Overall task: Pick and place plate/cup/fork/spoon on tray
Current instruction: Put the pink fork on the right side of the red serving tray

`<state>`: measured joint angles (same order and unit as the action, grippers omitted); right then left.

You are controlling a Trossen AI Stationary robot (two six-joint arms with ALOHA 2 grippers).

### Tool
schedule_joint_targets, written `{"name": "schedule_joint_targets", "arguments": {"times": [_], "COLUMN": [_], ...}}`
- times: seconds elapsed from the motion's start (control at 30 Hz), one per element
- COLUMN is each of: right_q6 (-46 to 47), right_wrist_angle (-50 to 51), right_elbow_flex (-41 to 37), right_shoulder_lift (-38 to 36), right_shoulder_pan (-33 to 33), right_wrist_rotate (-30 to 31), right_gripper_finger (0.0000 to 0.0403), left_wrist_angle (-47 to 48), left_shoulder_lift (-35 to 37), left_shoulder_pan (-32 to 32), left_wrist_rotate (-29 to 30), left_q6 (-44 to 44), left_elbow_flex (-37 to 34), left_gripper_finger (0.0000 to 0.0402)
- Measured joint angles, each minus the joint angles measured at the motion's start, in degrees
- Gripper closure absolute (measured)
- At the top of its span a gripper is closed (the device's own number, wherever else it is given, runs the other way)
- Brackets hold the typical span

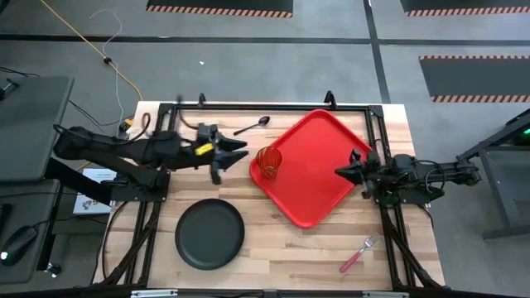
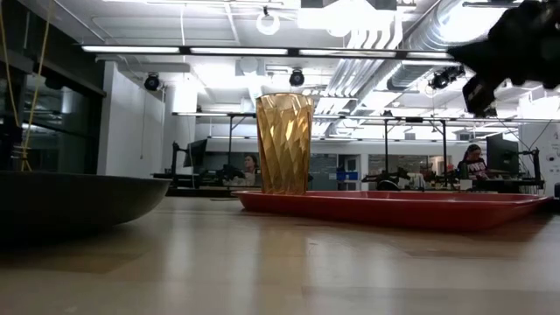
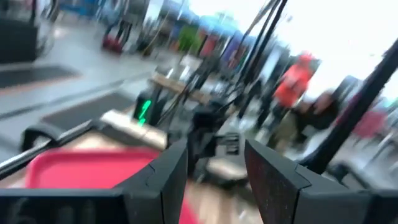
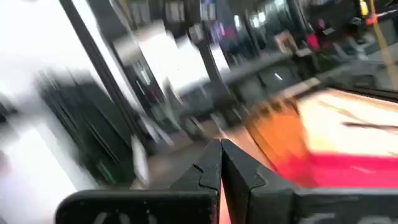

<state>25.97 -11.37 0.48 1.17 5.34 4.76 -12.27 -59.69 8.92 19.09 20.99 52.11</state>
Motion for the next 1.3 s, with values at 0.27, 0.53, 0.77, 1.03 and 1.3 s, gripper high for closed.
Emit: {"name": "schedule_joint_targets", "arguments": {"times": [0.27, 0.53, 0.77, 1.03, 1.3], "right_q6": [16.67, 18.35, 26.86, 53.95, 88.79], "right_wrist_angle": [-22.99, -23.99, 6.44, 50.96, 50.22], "right_elbow_flex": [0.03, 10.56, 31.82, 43.18, 41.76], "right_shoulder_lift": [0.00, 9.07, 28.79, 47.64, 59.73], "right_shoulder_pan": [-0.02, -0.07, -0.05, 10.51, 37.42], "right_wrist_rotate": [19.84, 19.97, 2.86, -20.74, -20.15], "right_gripper_finger": [0.0403, 0.0389, 0.0309, 0.0248, 0.0247], "left_wrist_angle": [-1.88, -1.16, 0.87, 1.07, 0.85], "left_shoulder_lift": [7.21, 8.05, 7.88, 7.88, 7.88], "left_shoulder_pan": [1.08, 1.10, 1.08, 1.08, 1.08], "left_wrist_rotate": [-0.70, -0.86, -0.92, -0.92, -0.93], "left_q6": [-3.04, -3.15, -3.24, -5.21, -5.17], "left_elbow_flex": [-3.86, -3.86, -3.86, -3.86, -3.86], "left_gripper_finger": [0.0252, 0.0250, 0.0249, 0.0249, 0.0249]}}
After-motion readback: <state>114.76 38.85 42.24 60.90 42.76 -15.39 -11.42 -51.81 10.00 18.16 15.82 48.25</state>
